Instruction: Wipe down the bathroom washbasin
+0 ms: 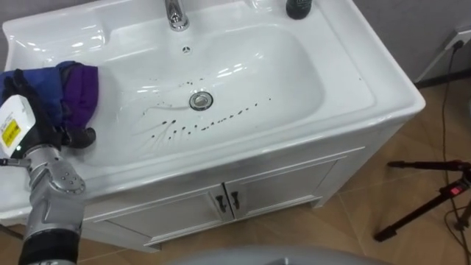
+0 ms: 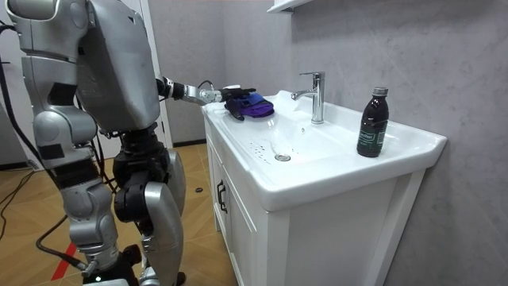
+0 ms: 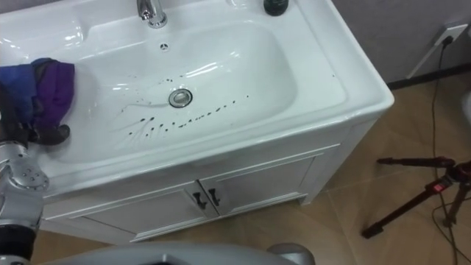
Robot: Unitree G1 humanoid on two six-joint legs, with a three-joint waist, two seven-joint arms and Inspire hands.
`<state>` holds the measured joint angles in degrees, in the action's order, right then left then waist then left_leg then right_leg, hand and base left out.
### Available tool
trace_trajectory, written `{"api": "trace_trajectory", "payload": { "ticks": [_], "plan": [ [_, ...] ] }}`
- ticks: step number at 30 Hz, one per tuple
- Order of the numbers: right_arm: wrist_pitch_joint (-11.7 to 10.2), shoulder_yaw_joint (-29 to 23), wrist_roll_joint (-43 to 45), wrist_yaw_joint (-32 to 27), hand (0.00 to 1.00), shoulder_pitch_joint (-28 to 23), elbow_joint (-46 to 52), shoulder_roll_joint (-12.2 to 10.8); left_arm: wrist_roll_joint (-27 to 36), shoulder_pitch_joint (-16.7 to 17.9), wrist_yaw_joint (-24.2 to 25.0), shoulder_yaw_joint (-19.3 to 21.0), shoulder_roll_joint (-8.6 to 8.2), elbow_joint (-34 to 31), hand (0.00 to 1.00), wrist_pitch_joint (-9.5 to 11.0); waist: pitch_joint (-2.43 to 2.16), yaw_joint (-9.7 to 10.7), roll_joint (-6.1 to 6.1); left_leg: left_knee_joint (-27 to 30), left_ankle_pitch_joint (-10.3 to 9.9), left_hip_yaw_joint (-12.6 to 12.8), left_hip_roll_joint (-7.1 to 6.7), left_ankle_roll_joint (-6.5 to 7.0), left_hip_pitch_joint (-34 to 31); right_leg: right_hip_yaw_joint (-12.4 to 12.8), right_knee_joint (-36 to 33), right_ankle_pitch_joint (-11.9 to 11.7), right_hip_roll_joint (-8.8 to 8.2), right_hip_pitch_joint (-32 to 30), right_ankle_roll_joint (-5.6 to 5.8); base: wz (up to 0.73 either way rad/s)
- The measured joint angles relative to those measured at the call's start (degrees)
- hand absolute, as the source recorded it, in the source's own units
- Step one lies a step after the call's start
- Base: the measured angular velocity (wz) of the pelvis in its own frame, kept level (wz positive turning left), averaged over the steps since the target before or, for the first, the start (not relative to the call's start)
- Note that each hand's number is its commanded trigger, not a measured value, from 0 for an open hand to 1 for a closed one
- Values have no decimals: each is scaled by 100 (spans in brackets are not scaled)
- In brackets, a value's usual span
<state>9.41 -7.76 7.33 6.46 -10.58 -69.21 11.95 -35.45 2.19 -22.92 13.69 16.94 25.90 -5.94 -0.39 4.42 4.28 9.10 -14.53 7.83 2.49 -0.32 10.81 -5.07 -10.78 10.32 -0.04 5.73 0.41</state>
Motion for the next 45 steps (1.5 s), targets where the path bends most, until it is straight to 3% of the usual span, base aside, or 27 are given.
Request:
{"api": "trace_trajectory", "payload": {
  "ticks": [12, 18, 24, 25, 26, 27, 36, 41, 45],
  "plan": [
    [17, 140, -8, 60, 0, 20, 8, -8, -7, -34, 391, -73, 0, -2, 0, -84, 38, 11, -61, 6, 0, -7, 0, 0, -29, -37, 13, 1, -16, -13, 0, 1],
    [152, 206, 101, 122, 0, 47, 15, -2, -34, -163, 749, -145, 0, 45, 0, -343, 25, -18, -17, 12, 0, 3, -1, 0, -51, 6, -33, 1, -11, -71, 0, -4],
    [323, 196, 229, 117, 0, 141, 23, 58, -326, -362, 1096, -154, 0, 518, 0, -380, 17, -25, 89, 35, 0, 105, 2, 0, -12, 93, -91, 3, 1, -90, -3, -8],
    [333, 189, 229, 117, 0, 141, 26, 74, -368, -416, 1145, -154, 0, 585, 19, -418, 16, -22, 103, 36, 0, 142, 8, 0, -5, 119, -93, 4, 8, -110, -4, -7],
    [348, 189, 229, 116, 0, 142, 35, 82, -374, -429, 1173, -154, 0, 609, 66, -446, 16, -20, 105, 37, 0, 154, 10, 0, 0, 129, -97, 7, 11, -125, -7, -8],
    [402, 188, 231, 115, 0, 141, 50, 95, -419, -449, 1231, -152, 1, 667, 100, -492, 14, -4, 107, 39, 0, 149, 10, 0, 2, 140, -113, 13, 13, -148, -12, -7],
    [633, -38, 584, 118, 0, 111, 65, 145, -1138, -644, 1278, -82, 58, 681, 100, -732, 6, 16, 88, 43, 2, 169, 10, -2, 37, 187, -202, 21, 21, -182, -20, -2],
    [689, -39, 694, 118, 0, 113, 69, 146, -1522, -740, 1244, -78, 81, 672, 100, -790, -25, 15, 52, 43, 3, 169, 10, -3, 65, 191, -203, 21, 23, -158, -21, 0],
    [694, -39, 791, 115, 0, 110, 176, 149, -1624, -775, 1250, -77, 243, 684, 100, -976, -52, 19, 33, 41, 2, 166, 7, -3, 74, 191, -202, 20, 16, -136, -21, -1]
  ]
}}
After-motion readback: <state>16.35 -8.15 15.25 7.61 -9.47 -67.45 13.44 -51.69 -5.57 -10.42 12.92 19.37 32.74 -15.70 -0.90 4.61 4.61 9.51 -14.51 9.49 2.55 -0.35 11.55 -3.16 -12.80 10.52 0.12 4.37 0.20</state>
